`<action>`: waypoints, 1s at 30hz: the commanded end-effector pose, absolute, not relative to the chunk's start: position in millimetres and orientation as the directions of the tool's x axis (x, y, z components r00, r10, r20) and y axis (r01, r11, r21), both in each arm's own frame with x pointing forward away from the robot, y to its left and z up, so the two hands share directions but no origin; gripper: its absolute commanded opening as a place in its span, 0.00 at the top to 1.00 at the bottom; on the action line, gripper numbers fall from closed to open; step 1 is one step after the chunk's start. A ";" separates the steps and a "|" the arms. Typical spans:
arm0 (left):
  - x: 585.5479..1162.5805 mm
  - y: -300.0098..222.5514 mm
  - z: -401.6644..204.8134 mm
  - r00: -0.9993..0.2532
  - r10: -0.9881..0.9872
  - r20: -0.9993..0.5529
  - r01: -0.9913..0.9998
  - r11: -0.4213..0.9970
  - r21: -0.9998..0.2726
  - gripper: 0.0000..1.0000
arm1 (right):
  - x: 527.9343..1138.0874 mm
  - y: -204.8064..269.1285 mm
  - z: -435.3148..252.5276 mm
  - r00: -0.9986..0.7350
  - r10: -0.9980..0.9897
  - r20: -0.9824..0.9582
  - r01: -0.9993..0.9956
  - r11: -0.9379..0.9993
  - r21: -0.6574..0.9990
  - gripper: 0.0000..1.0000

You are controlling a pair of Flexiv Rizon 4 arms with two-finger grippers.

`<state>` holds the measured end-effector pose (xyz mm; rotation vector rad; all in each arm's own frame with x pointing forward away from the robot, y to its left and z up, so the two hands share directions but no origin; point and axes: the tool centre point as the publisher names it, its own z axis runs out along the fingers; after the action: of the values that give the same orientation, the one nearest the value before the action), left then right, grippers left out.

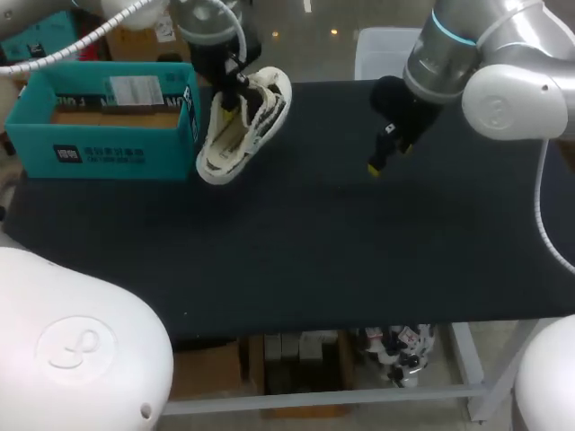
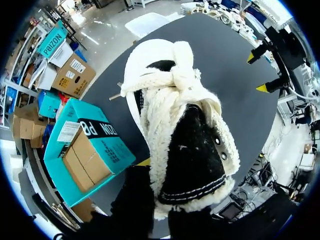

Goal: Open the shoe tongue, take the insole out of the shoe, put the insole back into the shoe, and pack the shoe into the shoebox

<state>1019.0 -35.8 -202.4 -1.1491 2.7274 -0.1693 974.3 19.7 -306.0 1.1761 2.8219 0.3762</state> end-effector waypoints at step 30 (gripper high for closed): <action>1056.7 176.9 -118.6 -0.765 -0.288 -0.576 -0.252 0.957 -0.144 1.00 | 979.4 43.8 -306.0 -0.886 0.407 -0.221 0.389 0.913 0.120 0.00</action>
<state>1058.6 167.7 -118.9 -0.4080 2.4918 -0.0149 979.8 39.9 -305.9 0.6066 2.8256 0.1262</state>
